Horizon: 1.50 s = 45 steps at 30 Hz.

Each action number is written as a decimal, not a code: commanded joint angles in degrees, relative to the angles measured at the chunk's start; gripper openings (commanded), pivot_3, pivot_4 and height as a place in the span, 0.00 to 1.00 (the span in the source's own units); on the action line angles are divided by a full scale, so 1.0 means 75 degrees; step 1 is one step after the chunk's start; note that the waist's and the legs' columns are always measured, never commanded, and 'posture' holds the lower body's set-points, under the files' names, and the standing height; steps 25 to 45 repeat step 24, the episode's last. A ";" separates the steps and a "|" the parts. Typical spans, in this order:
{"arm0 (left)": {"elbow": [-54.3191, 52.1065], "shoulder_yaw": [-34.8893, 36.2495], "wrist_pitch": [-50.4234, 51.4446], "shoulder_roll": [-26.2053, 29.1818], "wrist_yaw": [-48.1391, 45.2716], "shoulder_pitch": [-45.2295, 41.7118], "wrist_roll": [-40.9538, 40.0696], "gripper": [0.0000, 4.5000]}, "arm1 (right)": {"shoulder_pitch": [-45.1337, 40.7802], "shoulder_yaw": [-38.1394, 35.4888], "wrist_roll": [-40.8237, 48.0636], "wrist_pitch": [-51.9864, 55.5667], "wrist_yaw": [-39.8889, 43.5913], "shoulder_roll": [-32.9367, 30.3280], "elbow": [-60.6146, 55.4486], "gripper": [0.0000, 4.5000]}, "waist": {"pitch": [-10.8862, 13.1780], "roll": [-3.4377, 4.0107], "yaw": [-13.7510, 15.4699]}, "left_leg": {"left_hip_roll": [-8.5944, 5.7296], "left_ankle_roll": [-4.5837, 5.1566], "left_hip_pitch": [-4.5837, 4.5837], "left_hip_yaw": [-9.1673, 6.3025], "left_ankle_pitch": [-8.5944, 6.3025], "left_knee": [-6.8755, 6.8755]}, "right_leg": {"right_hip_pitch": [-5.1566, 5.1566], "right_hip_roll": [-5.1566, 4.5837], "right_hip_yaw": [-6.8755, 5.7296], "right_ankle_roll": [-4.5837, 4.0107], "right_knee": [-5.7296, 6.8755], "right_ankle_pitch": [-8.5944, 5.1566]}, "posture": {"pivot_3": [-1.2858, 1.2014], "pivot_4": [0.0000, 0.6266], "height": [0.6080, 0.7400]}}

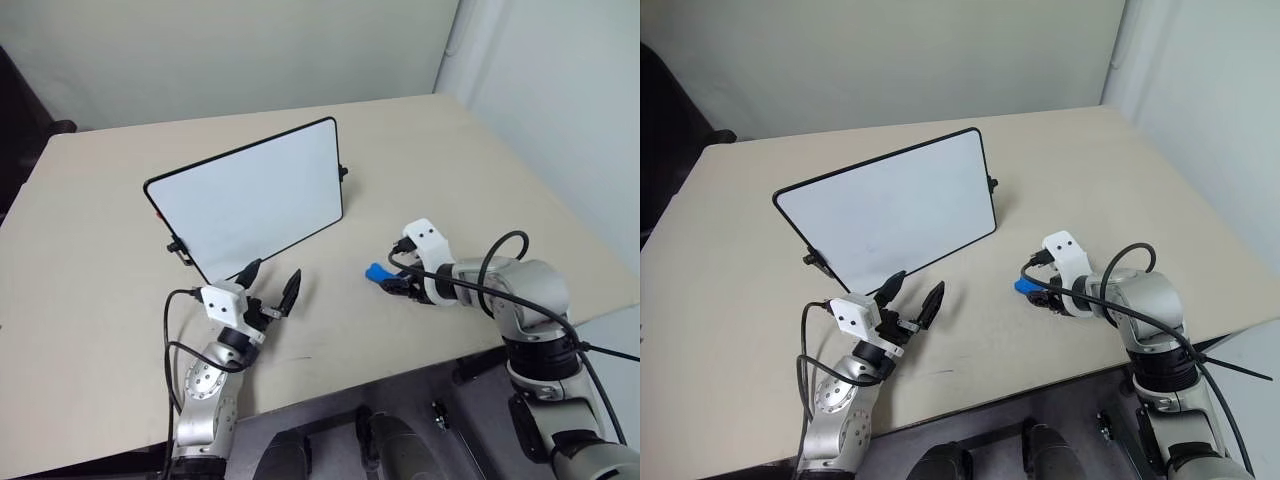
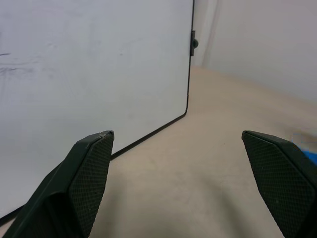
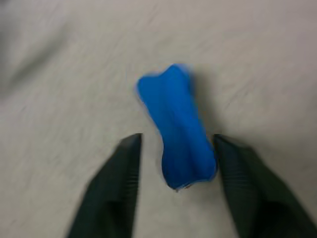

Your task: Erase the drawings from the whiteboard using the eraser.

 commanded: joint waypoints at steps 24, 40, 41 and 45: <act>-0.0237 0.0619 -0.0129 0.0528 0.0048 -0.0021 -0.0107 1.00 | 0.1857 -0.1121 0.1543 -0.7194 0.0638 0.1208 -0.1036 0.92 | -0.0001 -0.0001 0.0020 | -0.0017 0.0004 0.0006 -0.0023 0.0001 0.0005 | 0.0026 0.0004 0.0004 0.0015 -0.0014 -0.0004 | 0.52 0.24 1.00; -0.0237 0.0619 -0.0129 0.0528 0.0048 -0.0021 -0.0107 1.00 | 0.1857 -0.1121 0.1543 -0.7194 0.0638 0.1208 -0.1036 0.92 | -0.0001 -0.0001 0.0020 | -0.0017 0.0004 0.0006 -0.0023 0.0001 0.0005 | 0.0026 0.0004 0.0004 0.0015 -0.0014 -0.0004 | 0.52 0.24 1.00; -0.0237 0.0619 -0.0129 0.0528 0.0048 -0.0021 -0.0107 1.00 | 0.1857 -0.1121 0.1543 -0.7194 0.0638 0.1208 -0.1036 0.92 | -0.0001 -0.0001 0.0020 | -0.0017 0.0004 0.0006 -0.0023 0.0001 0.0005 | 0.0026 0.0004 0.0004 0.0015 -0.0014 -0.0004 | 0.52 0.24 1.00; -0.0237 0.0619 -0.0129 0.0528 0.0048 -0.0021 -0.0107 1.00 | 0.1857 -0.1121 0.1543 -0.7194 0.0638 0.1208 -0.1036 0.92 | -0.0001 -0.0001 0.0020 | -0.0017 0.0004 0.0006 -0.0023 0.0001 0.0005 | 0.0026 0.0004 0.0004 0.0015 -0.0014 -0.0004 | 0.52 0.24 1.00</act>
